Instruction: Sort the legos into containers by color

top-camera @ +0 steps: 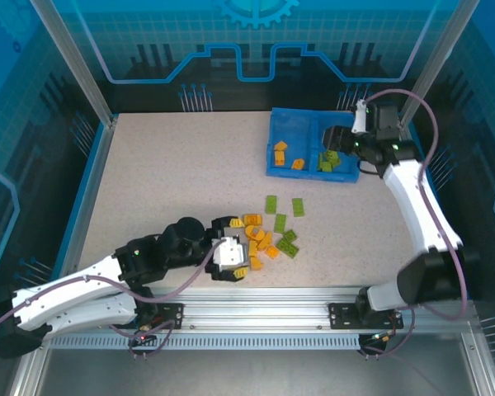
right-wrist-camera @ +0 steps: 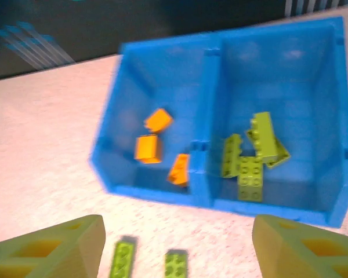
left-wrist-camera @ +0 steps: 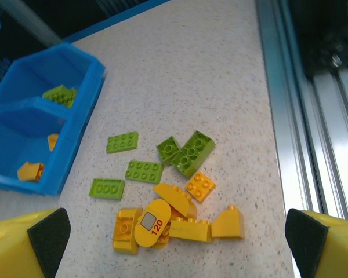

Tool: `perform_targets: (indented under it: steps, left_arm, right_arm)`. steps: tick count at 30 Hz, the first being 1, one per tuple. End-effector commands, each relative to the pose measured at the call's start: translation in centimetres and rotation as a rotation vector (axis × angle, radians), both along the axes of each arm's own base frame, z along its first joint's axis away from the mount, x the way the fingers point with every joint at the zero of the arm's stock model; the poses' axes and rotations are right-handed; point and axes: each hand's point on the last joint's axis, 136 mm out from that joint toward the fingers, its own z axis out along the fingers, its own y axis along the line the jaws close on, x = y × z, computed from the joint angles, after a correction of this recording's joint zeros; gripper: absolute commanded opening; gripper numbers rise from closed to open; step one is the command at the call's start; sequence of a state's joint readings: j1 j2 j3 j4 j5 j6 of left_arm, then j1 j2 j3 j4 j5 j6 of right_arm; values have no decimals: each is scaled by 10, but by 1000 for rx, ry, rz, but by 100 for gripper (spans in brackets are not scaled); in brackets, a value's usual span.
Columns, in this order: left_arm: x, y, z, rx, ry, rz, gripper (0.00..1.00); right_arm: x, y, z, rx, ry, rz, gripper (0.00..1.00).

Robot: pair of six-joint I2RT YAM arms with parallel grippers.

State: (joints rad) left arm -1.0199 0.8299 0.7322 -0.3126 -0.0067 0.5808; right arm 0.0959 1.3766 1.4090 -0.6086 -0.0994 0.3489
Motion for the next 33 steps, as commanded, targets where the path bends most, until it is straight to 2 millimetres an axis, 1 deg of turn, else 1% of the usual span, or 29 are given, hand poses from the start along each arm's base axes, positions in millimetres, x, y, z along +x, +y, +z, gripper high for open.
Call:
perform_targets:
  steps: [1,2,5,7,8,9,10,12,14,16,18,21,23,24,25,27,28,29,30,31,33]
  left_arm:
    - [30,-12,54,-253,146,223,99]
    - [42,-13,57,-282,190,305,99]
    - [78,-5,50,-326,367,599,99]
    - [99,1,37,-335,513,787,99]
    - [107,5,24,-328,573,866,99]
    - [117,10,14,-336,635,954,99]
    - [124,14,-1,-336,696,1035,98]
    - [135,19,-29,-334,782,1151,98]
    - [143,22,-55,-306,828,1269,98]
    - [147,18,-78,-226,855,1334,99]
    - [151,14,-96,-165,862,1363,99]
    - [161,13,-115,-102,828,1354,99]
    - [172,8,-119,2,715,1223,98]
    - [178,11,-120,70,629,1168,98]
    - [182,12,-120,143,563,1099,95]
    - [186,17,-121,258,496,978,89]
    - [184,16,-123,299,509,895,86]
    - [178,14,-128,345,537,800,85]
    - [171,10,-129,390,569,687,85]
    - [165,9,-133,434,581,618,86]
    - [161,10,-134,505,573,522,89]
  right_arm:
    - [-47,40,8,141,24,141,76]
    - [-65,47,13,153,27,173,78]
    - [-110,67,17,190,41,274,81]
    - [-141,80,16,217,42,348,84]
    - [-153,83,13,228,48,364,85]
    - [-165,85,7,237,60,374,86]
    - [-176,87,0,245,81,378,88]
    - [-194,90,-12,258,122,400,93]
    - [-208,92,-24,257,167,420,97]
    - [-218,94,-34,245,198,441,99]
    - [-221,92,-42,222,218,439,100]
    - [-219,87,-48,183,226,420,100]
    - [-217,85,-49,161,222,414,100]
    - [-216,84,-49,153,220,409,100]
    - [-215,82,-49,148,217,403,100]
    - [-216,82,-48,149,213,399,100]
    - [-215,82,-48,152,211,399,100]
    - [-215,82,-49,155,208,397,100]
    - [-215,83,-49,161,203,395,100]
    - [-214,83,-49,165,199,397,100]
    - [-215,84,-50,168,198,397,100]
